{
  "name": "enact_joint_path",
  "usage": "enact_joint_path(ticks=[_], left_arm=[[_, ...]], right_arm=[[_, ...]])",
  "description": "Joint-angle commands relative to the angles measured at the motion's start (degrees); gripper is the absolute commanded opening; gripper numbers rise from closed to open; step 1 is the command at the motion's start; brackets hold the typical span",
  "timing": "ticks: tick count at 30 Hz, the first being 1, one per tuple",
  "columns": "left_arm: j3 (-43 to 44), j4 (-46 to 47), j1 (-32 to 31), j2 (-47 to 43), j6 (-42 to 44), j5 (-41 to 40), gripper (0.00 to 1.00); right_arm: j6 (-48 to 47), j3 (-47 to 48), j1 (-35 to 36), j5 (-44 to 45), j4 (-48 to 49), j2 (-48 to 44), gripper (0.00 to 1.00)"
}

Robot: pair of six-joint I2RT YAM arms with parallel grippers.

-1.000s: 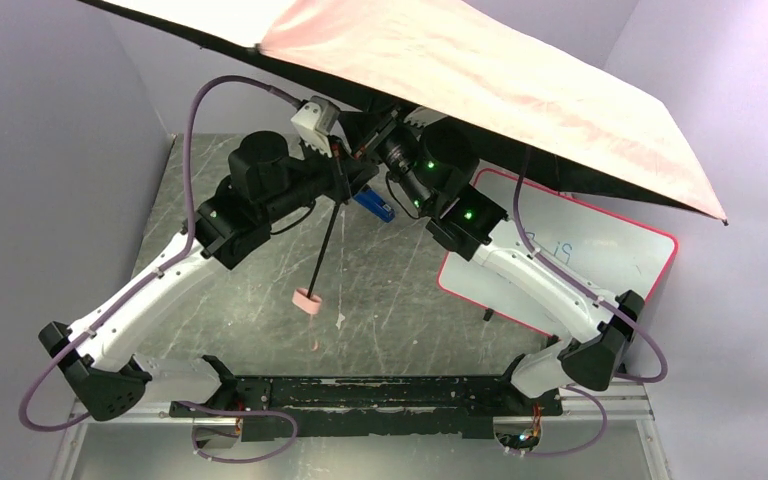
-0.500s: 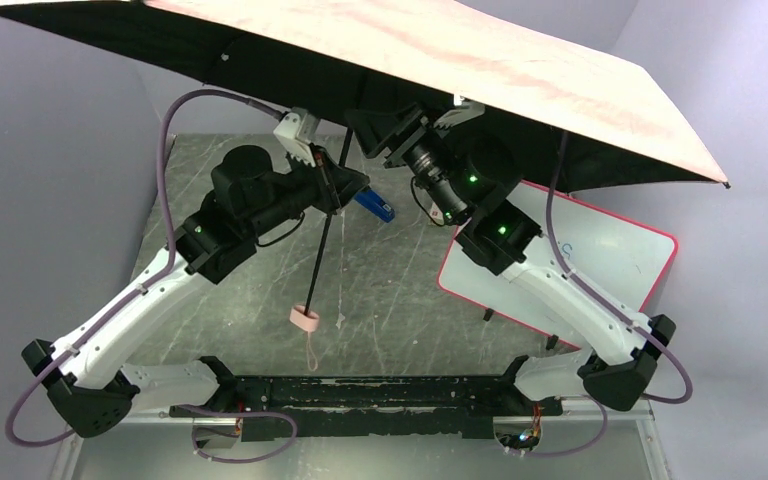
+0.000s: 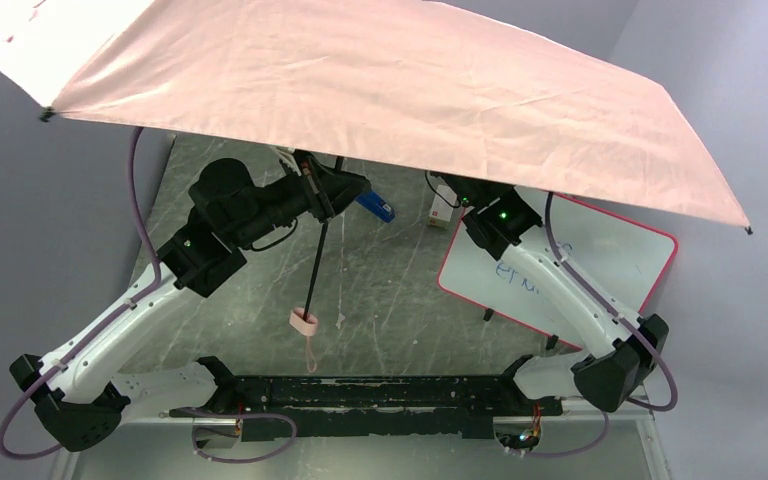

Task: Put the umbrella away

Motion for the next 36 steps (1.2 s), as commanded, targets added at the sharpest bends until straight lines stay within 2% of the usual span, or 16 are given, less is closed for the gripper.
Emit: enact_joint_path(ticks=[1,12,24,28,31,36], left_arm=[[-0.4,7.7,0.0,-1.1,-0.2,5.2,0.05],[-1.2,9.8,0.0,-0.8,-1.3,6.5,0.05],[-2.9,10.9,0.0,0.3,-2.1,9.9,0.05],[-3.3,10.9,0.0,0.3,-2.2,9.7,0.05],[-3.0,10.3,0.0,0.1,-2.2,9.0,0.05],[-3.1,10.5,0.0,-1.3,-2.2,5.8,0.05]], right_arm=[[4.2,-2.0,-1.2,-9.0,10.2,0.1,0.65],[5.8,-8.0,-1.1,-9.2,20.1,-2.3,0.65],[7.2,-5.2,-1.2,-11.1,24.0,0.6,0.65],[7.1,-4.9,-1.2,-11.3,25.1,0.7,0.6],[6.3,-4.9,-1.1,-10.2,23.3,0.1,0.59],[2.8,-9.0,-1.2,-2.6,18.1,-4.4,0.62]])
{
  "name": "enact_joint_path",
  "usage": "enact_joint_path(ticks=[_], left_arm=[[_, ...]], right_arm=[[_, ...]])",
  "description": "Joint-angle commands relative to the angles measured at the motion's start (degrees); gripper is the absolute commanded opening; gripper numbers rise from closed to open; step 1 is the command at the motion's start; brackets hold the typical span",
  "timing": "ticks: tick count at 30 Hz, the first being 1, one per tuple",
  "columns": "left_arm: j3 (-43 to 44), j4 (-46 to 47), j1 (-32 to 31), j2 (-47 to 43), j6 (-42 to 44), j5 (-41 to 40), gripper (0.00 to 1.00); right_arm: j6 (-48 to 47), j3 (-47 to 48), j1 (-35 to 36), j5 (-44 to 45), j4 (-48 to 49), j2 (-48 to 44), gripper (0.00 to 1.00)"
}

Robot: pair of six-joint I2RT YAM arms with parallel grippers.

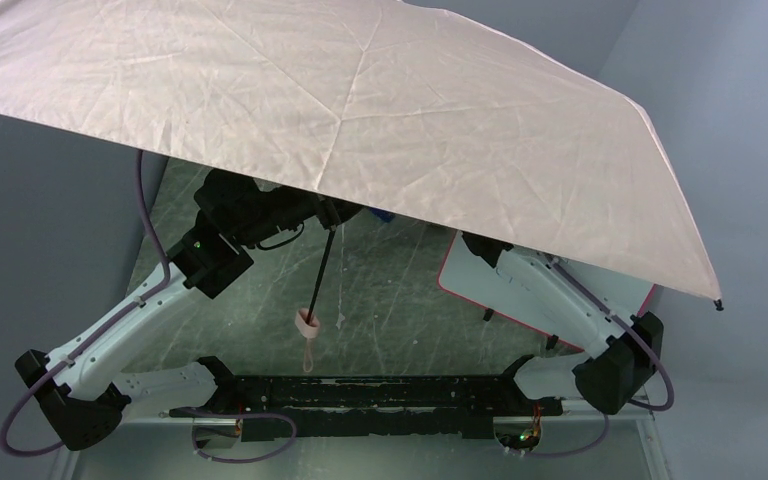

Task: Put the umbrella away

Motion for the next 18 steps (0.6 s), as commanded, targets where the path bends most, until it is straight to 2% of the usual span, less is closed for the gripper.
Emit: enact_joint_path(ticks=[1,4,12,18], left_arm=[[0.2,3.4,0.0,-1.9,-0.2,-2.2,0.05],[0.5,3.4,0.0,-1.9,-0.2,-1.8,0.05],[-0.4,4.1,0.0,-2.4,-0.3,-0.7,0.05],[0.1,5.4,0.0,-0.4,-0.3,5.1,0.05]], right_arm=[[-3.5,-2.4,0.0,5.6,-1.3,-5.7,0.62],[-4.8,-2.8,0.0,5.8,-1.2,-7.1,0.64],[-3.2,-3.3,0.0,-1.0,6.1,-6.1,0.66],[-1.9,0.7,0.0,-1.9,3.7,-2.5,0.66]])
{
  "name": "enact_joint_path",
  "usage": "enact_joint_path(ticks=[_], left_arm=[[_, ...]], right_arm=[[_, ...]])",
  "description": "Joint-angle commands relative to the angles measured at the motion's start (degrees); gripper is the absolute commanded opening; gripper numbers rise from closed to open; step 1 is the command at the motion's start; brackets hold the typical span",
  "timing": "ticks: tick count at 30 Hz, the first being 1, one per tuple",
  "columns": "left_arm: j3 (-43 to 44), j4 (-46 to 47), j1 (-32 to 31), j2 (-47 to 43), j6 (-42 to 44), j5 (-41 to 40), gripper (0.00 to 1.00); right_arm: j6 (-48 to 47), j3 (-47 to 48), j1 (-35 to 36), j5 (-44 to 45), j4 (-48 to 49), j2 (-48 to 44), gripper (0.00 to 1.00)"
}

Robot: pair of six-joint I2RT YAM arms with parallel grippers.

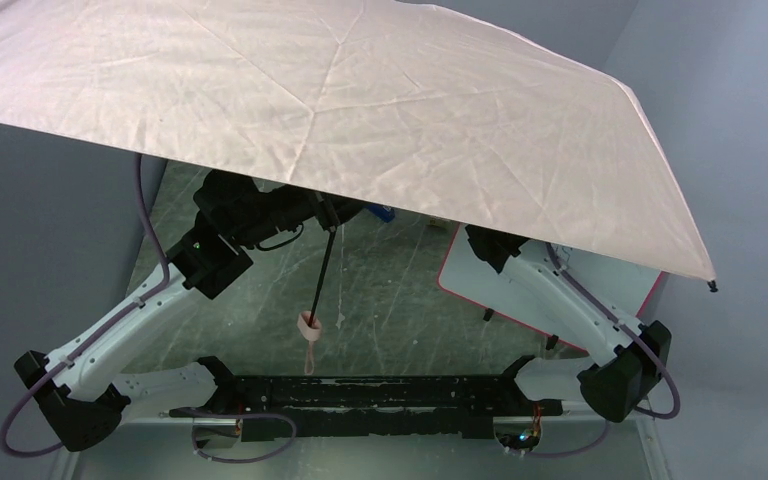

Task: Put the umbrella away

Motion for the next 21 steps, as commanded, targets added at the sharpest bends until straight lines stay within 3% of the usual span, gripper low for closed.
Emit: enact_joint_path(ticks=[1,8,16,21], left_arm=[[0.5,5.8,0.0,0.4,0.4,6.1,0.05],[-0.3,6.4,0.0,1.3,-0.1,8.5,0.05],[-0.8,3.8,0.0,0.4,1.6,4.5,0.05],[0.9,0.2,0.0,0.8,4.2,0.8,0.2]], right_arm=[[1.2,3.0,-0.1,-1.3,0.8,2.3,0.66],[4.0,5.1,-0.1,-4.8,4.7,5.9,0.59],[1.9,3.9,0.0,-2.4,3.1,4.5,0.22],[-2.8,5.0,1.0,3.8,-7.0,2.0,0.02]])
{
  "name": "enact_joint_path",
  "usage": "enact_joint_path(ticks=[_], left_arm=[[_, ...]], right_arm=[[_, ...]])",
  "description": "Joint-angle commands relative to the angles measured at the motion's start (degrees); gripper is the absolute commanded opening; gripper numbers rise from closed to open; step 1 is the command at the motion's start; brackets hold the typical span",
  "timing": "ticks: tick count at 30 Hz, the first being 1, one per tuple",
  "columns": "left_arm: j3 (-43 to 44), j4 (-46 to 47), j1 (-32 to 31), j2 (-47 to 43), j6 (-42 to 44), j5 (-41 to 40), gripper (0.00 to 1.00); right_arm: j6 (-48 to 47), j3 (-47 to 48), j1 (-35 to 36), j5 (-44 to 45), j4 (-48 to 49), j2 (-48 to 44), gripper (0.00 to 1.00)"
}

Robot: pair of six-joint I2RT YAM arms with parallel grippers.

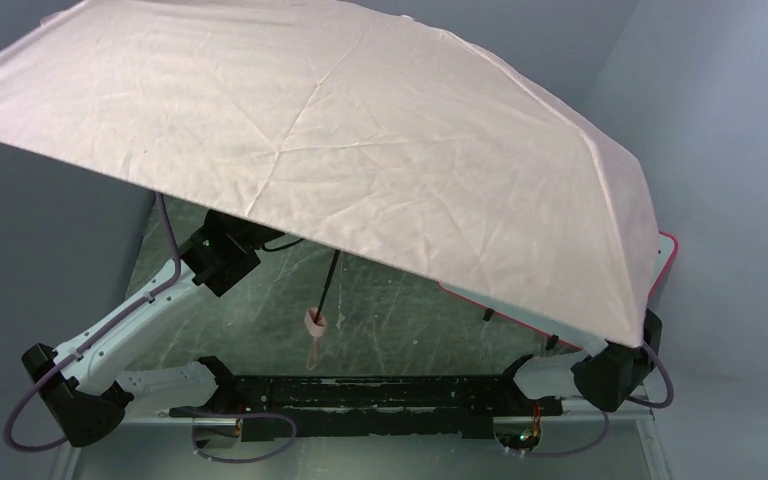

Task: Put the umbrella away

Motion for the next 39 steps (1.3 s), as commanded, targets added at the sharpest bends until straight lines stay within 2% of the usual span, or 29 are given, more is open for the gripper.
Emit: enact_joint_path(ticks=[1,6,9,12,17,27,39], left_arm=[[2.8,-0.3,0.0,-0.8,4.1,-3.1,0.23],[7.0,-5.2,-0.2,1.3,9.4,-7.0,0.45],[8.6,-6.9,-0.4,2.7,11.5,-8.5,0.63],[8.5,-6.9,-0.7,3.3,12.4,-9.2,0.69],[7.1,-5.3,-1.0,4.0,12.1,-9.3,0.68],[5.8,-0.2,-1.1,4.5,9.3,-10.2,0.57],[6.0,1.0,-1.1,5.9,6.0,-11.6,0.32]], right_arm=[[-7.2,2.4,0.9,7.8,-9.3,-3.2,0.0],[-11.2,5.8,4.1,17.8,-19.9,-3.4,0.0],[-11.8,7.7,5.6,22.1,-24.4,-2.8,0.0],[-12.1,9.4,6.7,24.8,-27.2,-2.0,0.0],[-12.4,12.0,8.4,27.4,-30.2,-1.2,0.0],[-11.7,10.8,9.3,25.3,-28.6,-1.5,0.0],[-11.0,8.3,9.5,22.0,-25.3,-2.9,0.0]])
